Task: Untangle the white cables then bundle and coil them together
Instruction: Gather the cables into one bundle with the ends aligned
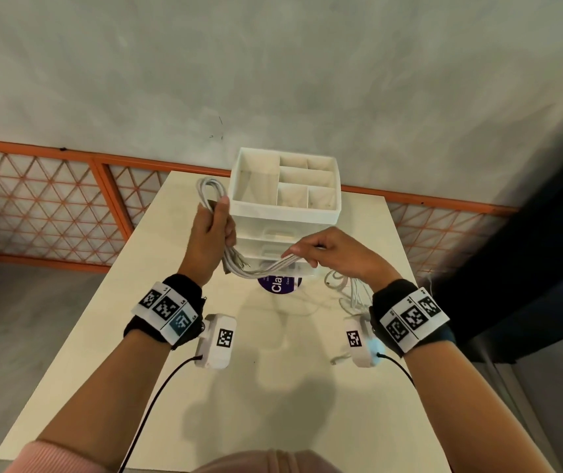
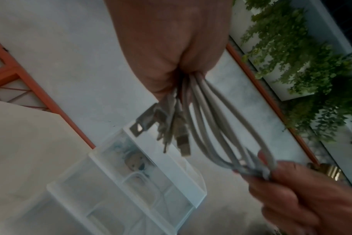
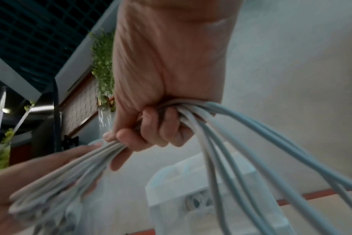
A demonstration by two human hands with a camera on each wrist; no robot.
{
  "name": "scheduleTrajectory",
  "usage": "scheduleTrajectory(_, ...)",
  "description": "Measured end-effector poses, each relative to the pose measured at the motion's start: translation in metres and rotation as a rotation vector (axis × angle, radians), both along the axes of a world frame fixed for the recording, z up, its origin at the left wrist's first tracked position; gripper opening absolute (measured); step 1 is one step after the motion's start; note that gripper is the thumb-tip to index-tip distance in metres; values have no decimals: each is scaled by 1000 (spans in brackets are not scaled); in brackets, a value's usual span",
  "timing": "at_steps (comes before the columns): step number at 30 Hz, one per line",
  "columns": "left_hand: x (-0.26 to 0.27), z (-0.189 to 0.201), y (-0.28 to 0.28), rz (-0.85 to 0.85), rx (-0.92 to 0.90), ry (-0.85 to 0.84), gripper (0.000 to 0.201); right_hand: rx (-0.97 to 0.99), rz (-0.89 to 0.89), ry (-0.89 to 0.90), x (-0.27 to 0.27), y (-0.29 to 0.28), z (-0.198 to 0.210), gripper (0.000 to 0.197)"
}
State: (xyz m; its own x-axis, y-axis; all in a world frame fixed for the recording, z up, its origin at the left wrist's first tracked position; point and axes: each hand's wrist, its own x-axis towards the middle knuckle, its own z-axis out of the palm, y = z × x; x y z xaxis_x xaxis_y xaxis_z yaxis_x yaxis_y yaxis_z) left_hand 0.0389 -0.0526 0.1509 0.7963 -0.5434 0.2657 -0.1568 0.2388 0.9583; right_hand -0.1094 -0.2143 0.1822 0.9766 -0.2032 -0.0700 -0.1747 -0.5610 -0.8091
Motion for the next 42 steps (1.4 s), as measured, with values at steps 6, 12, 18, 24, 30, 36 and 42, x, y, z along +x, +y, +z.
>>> scheduleTrajectory(6,-23,4,-14,-271,137,13,36,-23,-31,-86,5,9,23,17)
scheduleTrajectory(12,-27,9,-18,-398,282,165,35,-61,-17,-167,9,18,28,17)
scheduleTrajectory(18,-35,9,-21,-433,295,102,38,-230,46,-231,15,25,29,19)
scheduleTrajectory(24,-43,13,-19,-422,245,130,36,-322,128,-260,18,26,27,22)
scheduleTrajectory(30,-49,12,-21,-420,253,162,41,-274,109,-256,14,27,28,37)
scheduleTrajectory(36,-43,8,-17,-438,268,152,35,-263,-13,-20,5,0,35,34)
scheduleTrajectory(42,-48,-1,-21,-394,401,100,42,-237,46,-31,6,11,34,33)
